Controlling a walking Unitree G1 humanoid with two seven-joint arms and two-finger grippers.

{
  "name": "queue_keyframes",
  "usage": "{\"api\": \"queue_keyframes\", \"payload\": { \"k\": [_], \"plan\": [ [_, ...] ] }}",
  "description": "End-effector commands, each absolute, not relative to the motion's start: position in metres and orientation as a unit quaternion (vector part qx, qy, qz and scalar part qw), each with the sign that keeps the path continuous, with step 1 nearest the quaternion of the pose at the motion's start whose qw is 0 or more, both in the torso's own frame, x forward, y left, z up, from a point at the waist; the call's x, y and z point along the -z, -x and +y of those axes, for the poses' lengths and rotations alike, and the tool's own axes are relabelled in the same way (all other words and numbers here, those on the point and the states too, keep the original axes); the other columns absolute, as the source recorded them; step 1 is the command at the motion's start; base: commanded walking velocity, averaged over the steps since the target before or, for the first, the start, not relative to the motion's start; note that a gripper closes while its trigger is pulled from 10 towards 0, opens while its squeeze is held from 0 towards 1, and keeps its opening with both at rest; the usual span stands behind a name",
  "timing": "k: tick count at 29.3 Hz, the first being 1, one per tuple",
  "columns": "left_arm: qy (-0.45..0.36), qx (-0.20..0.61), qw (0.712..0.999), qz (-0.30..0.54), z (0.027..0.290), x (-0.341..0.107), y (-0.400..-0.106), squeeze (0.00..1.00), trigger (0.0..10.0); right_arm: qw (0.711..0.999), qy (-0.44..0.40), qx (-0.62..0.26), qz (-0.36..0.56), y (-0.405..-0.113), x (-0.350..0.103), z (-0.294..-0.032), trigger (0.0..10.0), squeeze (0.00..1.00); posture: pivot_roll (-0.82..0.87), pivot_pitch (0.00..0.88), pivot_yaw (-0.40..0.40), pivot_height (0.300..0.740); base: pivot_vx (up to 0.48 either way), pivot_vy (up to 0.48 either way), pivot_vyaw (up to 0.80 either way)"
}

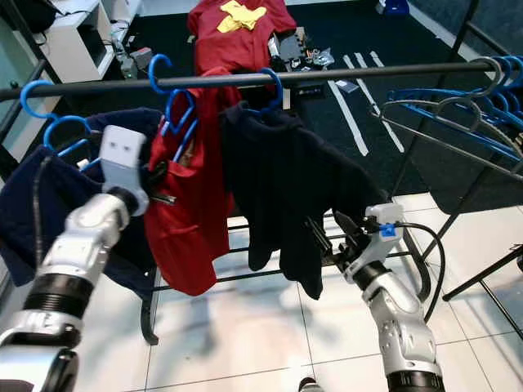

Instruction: Hang hanger

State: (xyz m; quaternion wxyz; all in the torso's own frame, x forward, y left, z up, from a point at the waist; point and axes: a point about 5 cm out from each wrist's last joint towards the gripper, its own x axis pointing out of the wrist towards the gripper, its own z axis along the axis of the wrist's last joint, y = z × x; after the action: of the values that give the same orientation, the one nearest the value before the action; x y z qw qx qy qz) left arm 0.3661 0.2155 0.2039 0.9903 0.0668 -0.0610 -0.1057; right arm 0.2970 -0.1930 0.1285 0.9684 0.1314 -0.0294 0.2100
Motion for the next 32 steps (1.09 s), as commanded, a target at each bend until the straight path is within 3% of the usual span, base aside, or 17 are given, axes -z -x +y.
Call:
{"api": "queue_keyframes", "payload": {
  "k": [1,3,10,12,13,14,15,17,20,21,22,23,32],
  "plan": [
    [-0.06,0.095,0.986,-0.122,0.231,-0.23,-0.361,0.0,0.0,0.969,-0.14,-0.204,-0.012,-0.295,-0.121,-0.195,10.0,0.0,-0.04,0.179,0.057,0.74,0.0,0.0,0.0],
    [-0.068,0.13,0.982,-0.118,0.249,-0.229,-0.347,0.0,0.0,0.968,-0.141,-0.206,-0.01,-0.295,-0.12,-0.194,10.0,0.0,-0.04,0.184,0.053,0.74,0.0,0.0,0.0],
    [-0.106,0.208,0.97,-0.072,0.27,-0.212,-0.321,0.0,0.0,0.967,-0.143,-0.209,-0.006,-0.294,-0.12,-0.194,10.0,0.0,-0.04,0.19,0.049,0.74,0.0,0.0,0.0],
    [-0.107,0.236,0.965,-0.047,0.28,-0.201,-0.309,0.0,1.4,0.967,-0.145,-0.21,-0.004,-0.294,-0.12,-0.193,10.0,0.0,-0.03,0.191,0.049,0.74,0.0,0.0,0.0],
    [-0.107,0.236,0.965,-0.047,0.28,-0.201,-0.309,0.0,1.4,0.967,-0.145,-0.21,-0.004,-0.294,-0.12,-0.193,10.0,0.0,-0.03,0.191,0.049,0.74,0.0,0.0,0.0],
    [-0.104,0.249,0.962,-0.041,0.283,-0.197,-0.305,0.0,2.3,0.967,-0.145,-0.211,-0.003,-0.294,-0.12,-0.193,10.0,0.0,-0.03,0.192,0.049,0.74,0.0,0.0,0.0],
    [-0.104,0.249,0.962,-0.041,0.283,-0.197,-0.305,0.0,2.3,0.967,-0.145,-0.211,-0.003,-0.294,-0.12,-0.193,10.0,0.0,-0.03,0.192,0.049,0.74,0.0,0.0,0.0],
    [-0.067,0.281,0.957,-0.04,0.284,-0.195,-0.295,0.0,4.7,0.966,-0.145,-0.212,-0.002,-0.294,-0.119,-0.193,10.0,0.0,-0.03,0.193,0.049,0.74,0.0,0.0,0.0],
    [-0.049,0.295,0.953,-0.041,0.284,-0.195,-0.291,0.0,4.8,0.966,-0.145,-0.212,-0.001,-0.294,-0.119,-0.192,10.0,0.0,-0.03,0.192,0.048,0.74,0.0,0.0,0.0],
    [-0.032,0.306,0.951,-0.042,0.284,-0.195,-0.288,0.0,8.2,0.966,-0.145,-0.213,-0.001,-0.294,-0.119,-0.192,10.0,0.0,-0.03,0.192,0.048,0.74,0.0,0.0,0.0],
    [-0.032,0.306,0.951,-0.042,0.284,-0.195,-0.288,0.0,8.2,0.966,-0.145,-0.213,-0.001,-0.294,-0.119,-0.192,10.0,0.0,-0.03,0.192,0.048,0.74,0.0,0.0,0.0],
    [-0.008,0.333,0.942,-0.033,0.281,-0.193,-0.282,0.0,10.0,0.966,-0.146,-0.213,0.0,-0.294,-0.119,-0.192,10.0,0.0,-0.03,0.193,0.049,0.74,0.0,0.0,0.0],
    [0.026,0.415,0.909,0.028,0.258,-0.17,-0.268,0.0,10.0,0.966,-0.149,-0.212,-0.001,-0.295,-0.121,-0.193,10.0,0.0,-0.04,0.192,0.05,0.74,0.0,0.0,0.0]
  ]
}}
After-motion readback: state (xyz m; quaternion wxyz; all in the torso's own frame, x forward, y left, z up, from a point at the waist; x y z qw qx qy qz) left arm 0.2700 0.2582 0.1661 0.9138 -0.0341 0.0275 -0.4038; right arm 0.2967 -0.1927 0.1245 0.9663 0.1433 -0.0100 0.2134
